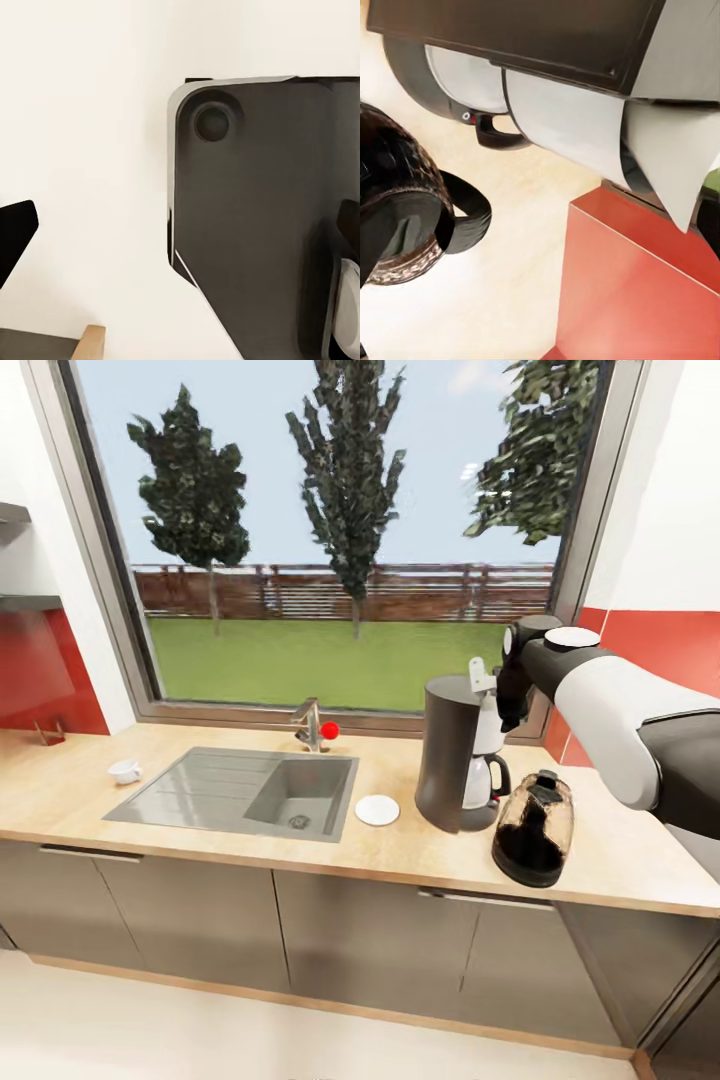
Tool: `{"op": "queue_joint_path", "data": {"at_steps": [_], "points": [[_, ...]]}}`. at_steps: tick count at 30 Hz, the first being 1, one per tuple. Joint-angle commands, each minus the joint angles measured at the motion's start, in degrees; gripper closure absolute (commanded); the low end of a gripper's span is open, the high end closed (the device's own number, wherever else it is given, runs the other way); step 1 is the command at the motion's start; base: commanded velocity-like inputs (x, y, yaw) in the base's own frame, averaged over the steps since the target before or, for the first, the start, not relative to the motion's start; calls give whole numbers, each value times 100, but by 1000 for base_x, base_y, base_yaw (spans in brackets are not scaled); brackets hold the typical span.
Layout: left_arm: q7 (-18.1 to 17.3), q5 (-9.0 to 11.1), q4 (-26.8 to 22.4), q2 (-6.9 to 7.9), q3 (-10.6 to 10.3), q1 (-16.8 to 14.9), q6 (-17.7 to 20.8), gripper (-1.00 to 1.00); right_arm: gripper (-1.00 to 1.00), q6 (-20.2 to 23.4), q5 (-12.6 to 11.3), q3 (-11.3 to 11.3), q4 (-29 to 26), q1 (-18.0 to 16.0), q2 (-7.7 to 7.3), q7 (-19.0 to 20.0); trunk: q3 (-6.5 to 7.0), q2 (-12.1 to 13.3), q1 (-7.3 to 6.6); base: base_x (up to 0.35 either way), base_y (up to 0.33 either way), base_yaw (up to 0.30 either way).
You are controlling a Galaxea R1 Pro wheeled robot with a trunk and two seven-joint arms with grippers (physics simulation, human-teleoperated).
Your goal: Set up a coffee station on the kitchen countertop: keep the coffee maker on the countertop, move the bottle of coffee from the kitchen shelf to the counter next to the coffee maker, place a paper coffee filter on top of the coffee maker, put the saucer next to the coffee maker with the coffee cup on the saucer, and place the electric kettle next to the coffee maker.
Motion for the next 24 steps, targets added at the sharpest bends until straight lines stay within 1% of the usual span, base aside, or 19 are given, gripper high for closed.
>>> {"op": "queue_joint_path", "data": {"at_steps": [1, 9, 14, 18, 24], "points": [[9, 9, 3, 0, -8, -2, -23, -100, -100, 60, -53, 41, -8, -3, -4, 27, -11, -11, 3, -29, 0, 0], [10, 9, 3, 0, -8, -2, -23, -100, -100, 60, -53, 41, -14, -3, -49, 27, -11, -11, 3, -7, 0, 0], [9, 9, 3, 0, -8, -2, -23, -100, -100, 60, -53, 48, -9, -3, -131, 21, -11, -11, 3, -69, 0, 0], [10, 9, 3, 0, -8, -2, -23, -100, -100, 58, -53, 49, -8, -3, -158, 19, -11, -11, 3, -179, -11, 0], [10, 9, 3, 0, -8, -2, -23, -100, -100, 54, -53, 50, -8, -3, -170, 20, -11, -11, 3, -278, -63, 0]]}}
